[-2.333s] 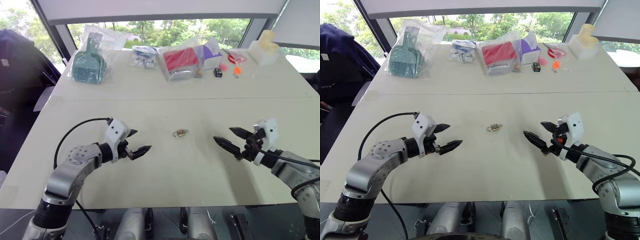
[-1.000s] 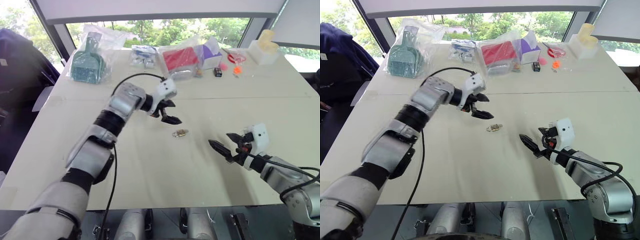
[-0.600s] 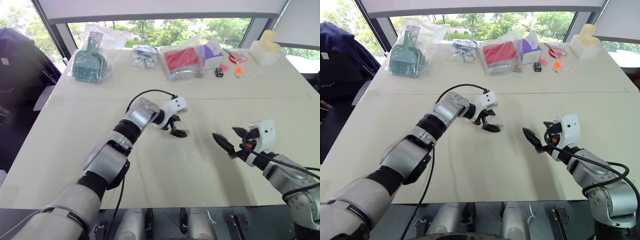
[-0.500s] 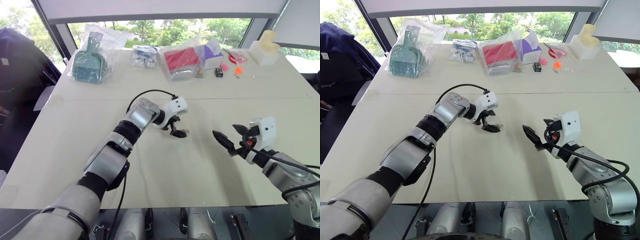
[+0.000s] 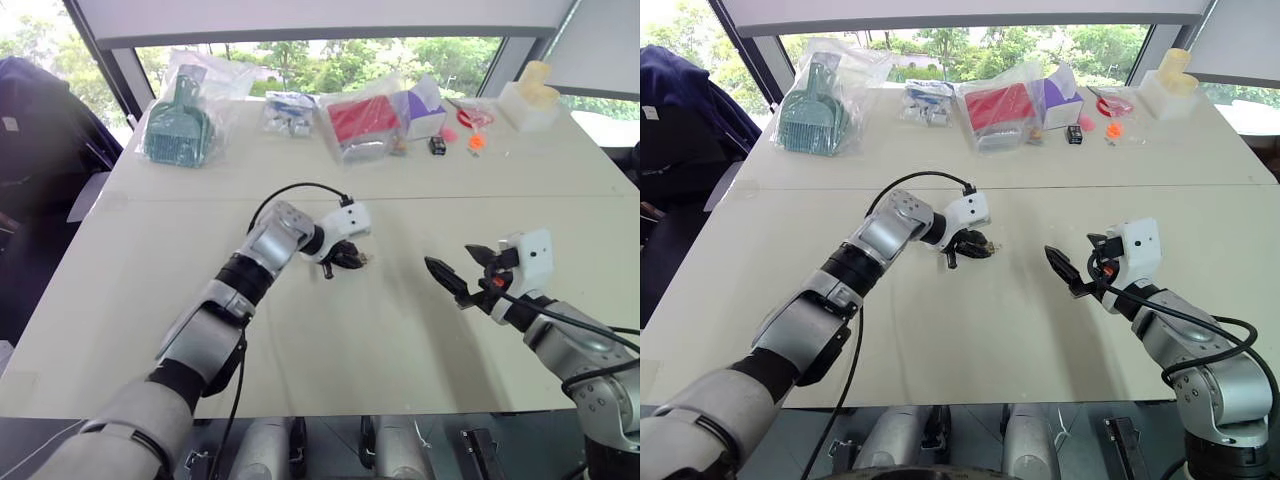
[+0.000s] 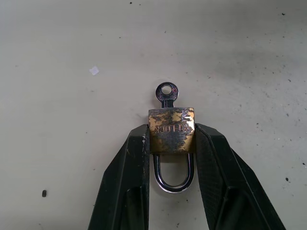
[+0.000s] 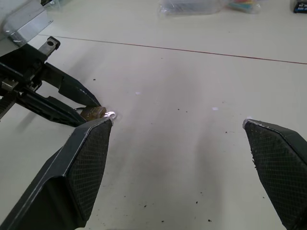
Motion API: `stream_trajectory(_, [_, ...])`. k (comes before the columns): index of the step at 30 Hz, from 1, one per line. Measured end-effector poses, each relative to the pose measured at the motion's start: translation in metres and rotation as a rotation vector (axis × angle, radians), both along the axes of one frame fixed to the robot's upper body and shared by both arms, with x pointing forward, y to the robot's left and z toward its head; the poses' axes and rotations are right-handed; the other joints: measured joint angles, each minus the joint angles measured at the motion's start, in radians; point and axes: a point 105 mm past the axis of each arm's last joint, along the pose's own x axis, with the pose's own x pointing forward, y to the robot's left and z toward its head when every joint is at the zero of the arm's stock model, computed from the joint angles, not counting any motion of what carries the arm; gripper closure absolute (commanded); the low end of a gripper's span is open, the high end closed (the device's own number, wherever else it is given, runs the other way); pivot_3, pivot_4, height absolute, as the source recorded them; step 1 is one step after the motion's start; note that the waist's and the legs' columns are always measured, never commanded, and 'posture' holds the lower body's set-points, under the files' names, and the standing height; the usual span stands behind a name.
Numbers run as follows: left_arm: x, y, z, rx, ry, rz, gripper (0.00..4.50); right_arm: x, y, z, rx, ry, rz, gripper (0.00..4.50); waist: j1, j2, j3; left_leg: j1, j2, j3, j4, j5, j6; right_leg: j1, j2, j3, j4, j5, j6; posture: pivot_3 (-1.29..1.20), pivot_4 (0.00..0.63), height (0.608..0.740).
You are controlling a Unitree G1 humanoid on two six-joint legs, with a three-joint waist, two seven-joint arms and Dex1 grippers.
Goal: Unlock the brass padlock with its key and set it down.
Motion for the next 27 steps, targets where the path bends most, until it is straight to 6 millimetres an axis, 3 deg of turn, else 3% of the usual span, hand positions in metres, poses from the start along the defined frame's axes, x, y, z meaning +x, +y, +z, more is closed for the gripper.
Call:
stream_trajectory(5, [0.001,-0.002,0.013,-0.121,-0.09,-0.053,3.59,0.008,0.015,0.011,0.185,-0.018,0.029,0.0,-0.001,0.0,0.001,-0.001,0.0,0.0,0.0,0.0,-0.001,-0.002,-0.001,0.0,0.001,0.001,0.0,0.0,0.15,0.735])
stream_trajectory(10, [-0.012,-0.012,0.101,-0.435,-0.362,-0.231,3.59,0.018,0.036,0.052,0.448,-0.106,0.118,0.0,0.0,0.001,0.0,-0.002,0.0,0.0,0.0,0.001,-0.002,-0.004,-0.001,0.0,0.002,0.002,0.002,0.0,0.15,0.735])
stream_trajectory(12, [-0.015,-0.01,0.119,-0.479,-0.441,-0.256,3.59,0.021,0.041,0.058,0.543,-0.106,0.137,0.0,-0.002,0.001,0.0,-0.001,0.0,0.001,0.0,0.001,-0.001,-0.002,-0.001,0.0,0.001,0.002,0.002,0.0,0.15,0.735])
stream_trajectory(15, [-0.017,-0.011,0.124,-0.515,-0.472,-0.258,3.59,0.03,0.043,0.066,0.661,-0.099,0.13,0.0,-0.001,0.001,0.0,-0.001,0.0,0.001,0.0,0.001,-0.001,-0.001,-0.001,0.0,0.002,0.003,0.002,0.0,0.15,0.735])
stream_trajectory(21, [-0.019,-0.014,0.126,-0.552,-0.501,-0.248,3.59,0.033,0.044,0.075,0.731,-0.113,0.123,0.0,-0.002,0.001,0.0,-0.001,-0.001,0.001,0.0,0.001,-0.001,-0.001,0.0,0.0,0.002,0.003,0.003,0.0,0.15,0.735])
stream_trajectory(24, [-0.022,-0.016,0.129,-0.565,-0.514,-0.254,3.63,0.032,0.049,0.076,0.746,-0.103,0.137,0.85,-0.003,0.001,0.0,0.0,0.0,0.001,0.0,0.001,-0.001,0.0,0.001,0.0,0.002,0.003,0.003,0.0,0.15,0.735])
stream_trajectory(27, [-0.022,-0.017,0.131,-0.574,-0.516,-0.255,3.63,0.032,0.051,0.076,0.752,-0.098,0.141,2.28,-0.002,0.001,0.0,0.0,0.0,0.001,0.0,0.001,-0.001,0.0,0.001,0.0,0.002,0.003,0.003,0.0,0.15,0.735])
